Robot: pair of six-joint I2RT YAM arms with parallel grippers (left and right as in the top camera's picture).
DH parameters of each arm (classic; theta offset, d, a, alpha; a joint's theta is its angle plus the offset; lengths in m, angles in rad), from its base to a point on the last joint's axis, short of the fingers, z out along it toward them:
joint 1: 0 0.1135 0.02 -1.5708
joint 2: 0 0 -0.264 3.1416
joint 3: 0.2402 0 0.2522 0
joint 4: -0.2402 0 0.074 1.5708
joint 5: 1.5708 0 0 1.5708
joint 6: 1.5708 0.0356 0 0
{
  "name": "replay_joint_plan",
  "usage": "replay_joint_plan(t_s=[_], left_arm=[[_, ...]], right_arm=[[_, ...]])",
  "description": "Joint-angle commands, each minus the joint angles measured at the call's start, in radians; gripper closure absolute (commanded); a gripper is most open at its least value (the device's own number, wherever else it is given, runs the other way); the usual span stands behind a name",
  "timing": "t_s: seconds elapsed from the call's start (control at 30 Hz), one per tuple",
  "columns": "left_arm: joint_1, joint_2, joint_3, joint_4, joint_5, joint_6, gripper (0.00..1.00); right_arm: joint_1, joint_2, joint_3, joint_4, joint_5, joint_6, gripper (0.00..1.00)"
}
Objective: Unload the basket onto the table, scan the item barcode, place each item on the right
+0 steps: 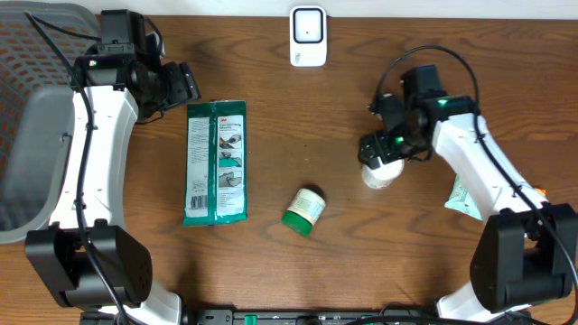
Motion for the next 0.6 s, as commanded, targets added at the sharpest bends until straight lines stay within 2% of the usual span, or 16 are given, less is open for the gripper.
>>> replay_joint_plan(t_s=[0.0,0.17,0.47,0.57], left_arm=[[0.003,0.005,-0.001,-0.003,-0.010,0.002,0.19],[0.003,0.005,-0.001,-0.003,-0.010,0.002,0.19],[0.003,0.005,-0.001,-0.003,-0.010,0.002,0.19],[0.003,0.005,-0.001,-0.003,-0.010,0.002,0.19]], right_arm=[[0.037,-0.008,-0.008,-0.012,0.140,0.071,0.06],[0.043,-0.008,-0.018,-0.024,0.163,0.109,0.01],[0.046,-0.008,-0.106,0.012,0.102,0.113,0.01],[0.059,-0.008,-0.113,0.014,0.110,0.112,0.04]])
